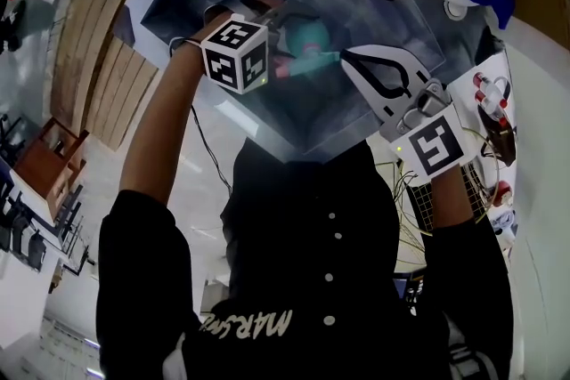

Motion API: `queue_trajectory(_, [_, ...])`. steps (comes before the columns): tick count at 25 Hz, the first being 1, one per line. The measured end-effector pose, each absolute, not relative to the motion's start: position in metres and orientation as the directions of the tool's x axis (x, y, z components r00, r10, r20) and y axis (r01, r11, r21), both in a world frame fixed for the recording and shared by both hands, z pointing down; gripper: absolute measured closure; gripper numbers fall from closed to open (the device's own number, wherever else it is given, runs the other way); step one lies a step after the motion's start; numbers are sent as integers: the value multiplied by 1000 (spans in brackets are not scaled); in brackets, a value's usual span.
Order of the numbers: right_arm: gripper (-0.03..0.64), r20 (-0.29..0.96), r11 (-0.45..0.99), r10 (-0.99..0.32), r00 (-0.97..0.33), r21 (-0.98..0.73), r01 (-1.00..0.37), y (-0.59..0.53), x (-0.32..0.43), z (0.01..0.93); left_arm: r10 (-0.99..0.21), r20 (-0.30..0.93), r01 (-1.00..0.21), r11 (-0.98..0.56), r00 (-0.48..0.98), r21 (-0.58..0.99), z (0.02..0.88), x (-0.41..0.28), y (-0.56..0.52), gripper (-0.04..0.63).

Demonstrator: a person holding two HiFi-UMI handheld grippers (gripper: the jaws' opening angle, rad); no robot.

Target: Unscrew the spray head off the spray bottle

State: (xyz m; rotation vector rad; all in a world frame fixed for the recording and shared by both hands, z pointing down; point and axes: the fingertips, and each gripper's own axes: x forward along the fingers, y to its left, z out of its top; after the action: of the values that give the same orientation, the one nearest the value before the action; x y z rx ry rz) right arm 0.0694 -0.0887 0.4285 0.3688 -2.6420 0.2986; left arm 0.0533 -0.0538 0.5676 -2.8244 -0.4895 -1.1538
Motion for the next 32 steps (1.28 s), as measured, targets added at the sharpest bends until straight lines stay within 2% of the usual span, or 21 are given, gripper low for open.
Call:
queue_trajectory(15, [604, 406, 875, -326, -854, -213, -435, -105, 84, 420, 252, 520, 253, -965, 816, 71, 571, 82, -58, 215])
queue_trajectory(19, [601, 403, 857, -355, -844, -221, -465, -104, 87, 414, 247, 506, 247, -967, 826, 68, 570, 84, -60, 215])
queue_trajectory(21, [571, 419, 845, -361, -833, -231, -482, -100, 86, 413, 246, 506, 246, -967, 827, 66, 569, 84, -59, 215])
queue_trajectory(23, [511, 441, 818, -377, -815, -254, -516, -96, 83, 413, 245, 506, 246, -967, 827, 66, 569, 84, -59, 215])
queue_trajectory(29, [361, 541, 621, -460, -704, -370, -690, -70, 77, 423, 244, 507, 245, -967, 827, 65, 569, 84, -59, 215])
queue_trajectory(32, [325, 574, 568, -498, -650, -351, -744, -62, 68, 430, 243, 506, 244, -967, 828, 65, 569, 84, -60, 215])
